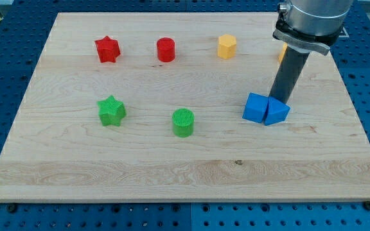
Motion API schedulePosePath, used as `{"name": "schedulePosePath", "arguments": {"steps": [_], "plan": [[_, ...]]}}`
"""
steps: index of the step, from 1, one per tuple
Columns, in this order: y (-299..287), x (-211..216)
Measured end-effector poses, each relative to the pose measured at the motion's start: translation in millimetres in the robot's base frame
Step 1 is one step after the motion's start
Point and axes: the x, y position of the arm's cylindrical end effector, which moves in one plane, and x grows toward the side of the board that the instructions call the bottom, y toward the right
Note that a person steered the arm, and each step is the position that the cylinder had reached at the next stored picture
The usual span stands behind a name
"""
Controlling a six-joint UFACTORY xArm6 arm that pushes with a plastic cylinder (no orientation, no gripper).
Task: Push the blue triangle close to the blue cube
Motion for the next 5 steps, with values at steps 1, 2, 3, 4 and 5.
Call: {"name": "schedulePosePath", "arguments": {"steps": [1,2,3,4,5], "plan": [[-19,-39],[-61,-40],[-85,-20],[-85,-20],[-81,-22]]}}
